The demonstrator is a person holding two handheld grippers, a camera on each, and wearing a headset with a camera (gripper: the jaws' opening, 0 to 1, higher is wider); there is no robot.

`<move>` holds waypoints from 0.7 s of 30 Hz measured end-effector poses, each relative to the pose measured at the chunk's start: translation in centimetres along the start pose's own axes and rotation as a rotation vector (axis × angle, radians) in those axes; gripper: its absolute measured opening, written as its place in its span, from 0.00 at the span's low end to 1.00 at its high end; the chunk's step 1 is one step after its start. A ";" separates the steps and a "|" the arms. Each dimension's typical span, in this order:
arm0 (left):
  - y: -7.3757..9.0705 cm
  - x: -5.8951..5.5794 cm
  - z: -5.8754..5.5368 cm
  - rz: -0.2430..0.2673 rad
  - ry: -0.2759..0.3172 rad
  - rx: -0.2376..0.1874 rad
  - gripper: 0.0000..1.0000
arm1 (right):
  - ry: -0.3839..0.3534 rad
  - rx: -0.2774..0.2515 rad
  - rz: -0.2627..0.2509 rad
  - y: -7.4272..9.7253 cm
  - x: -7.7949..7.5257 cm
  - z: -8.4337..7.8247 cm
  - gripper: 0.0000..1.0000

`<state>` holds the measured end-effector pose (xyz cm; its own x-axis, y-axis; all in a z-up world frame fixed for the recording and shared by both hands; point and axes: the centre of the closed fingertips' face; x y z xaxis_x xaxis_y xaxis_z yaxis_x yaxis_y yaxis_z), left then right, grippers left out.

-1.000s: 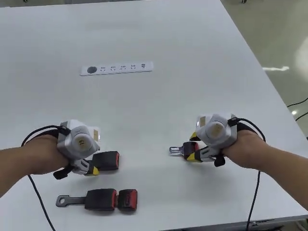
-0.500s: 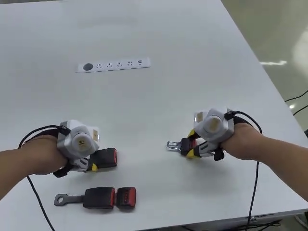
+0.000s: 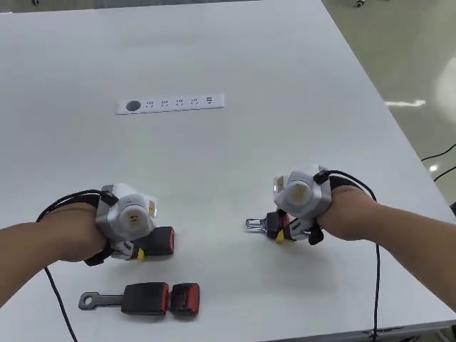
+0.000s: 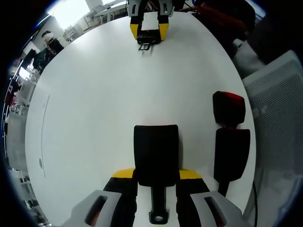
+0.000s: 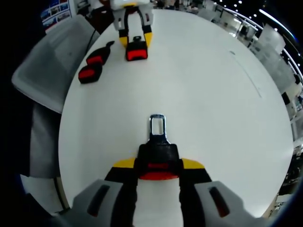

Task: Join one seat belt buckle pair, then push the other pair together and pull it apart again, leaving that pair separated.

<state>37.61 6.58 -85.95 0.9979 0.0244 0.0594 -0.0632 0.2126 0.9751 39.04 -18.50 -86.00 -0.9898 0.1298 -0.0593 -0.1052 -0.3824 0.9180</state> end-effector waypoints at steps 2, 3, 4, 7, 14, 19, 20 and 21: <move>0.0 0.0 0.0 0.000 0.003 0.000 0.31 | 0.001 -0.005 0.003 0.0 0.0 0.0 0.33; 0.0 0.0 0.0 0.000 0.005 -0.002 0.31 | 0.000 -0.011 0.004 0.0 0.0 0.0 0.33; 0.0 0.0 0.0 0.000 0.002 -0.004 0.31 | 0.000 -0.015 0.003 0.0 0.0 0.0 0.33; 0.0 0.0 0.0 -0.003 -0.002 -0.013 0.31 | -0.008 -0.030 -0.009 0.0 0.0 0.2 0.33; 0.1 -0.2 0.0 0.016 0.003 -0.031 0.31 | -0.056 -0.106 -0.042 0.1 0.2 0.8 0.33; 0.1 0.0 0.0 0.010 0.001 -0.036 0.31 | -0.085 -0.158 -0.060 -0.3 0.5 2.0 0.33; 0.1 0.0 0.0 0.009 0.000 -0.036 0.31 | -0.080 -0.158 -0.059 -0.5 0.6 2.4 0.33; 0.1 0.0 0.0 0.007 0.000 -0.036 0.31 | -0.073 -0.163 -0.057 -0.6 0.8 2.8 0.33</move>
<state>37.63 6.61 -85.88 0.9974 0.0260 0.0666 -0.0710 0.2471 0.9664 38.58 -15.64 -85.48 -0.9727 0.2195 -0.0749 -0.1806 -0.5146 0.8382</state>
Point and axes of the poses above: the centre of the closed fingertips' face, and the gripper's own axes: y roughly backward along the fingers, x roughly to its left, z roughly out of its top, and after that the axes turned 1 degree about y, right-handed
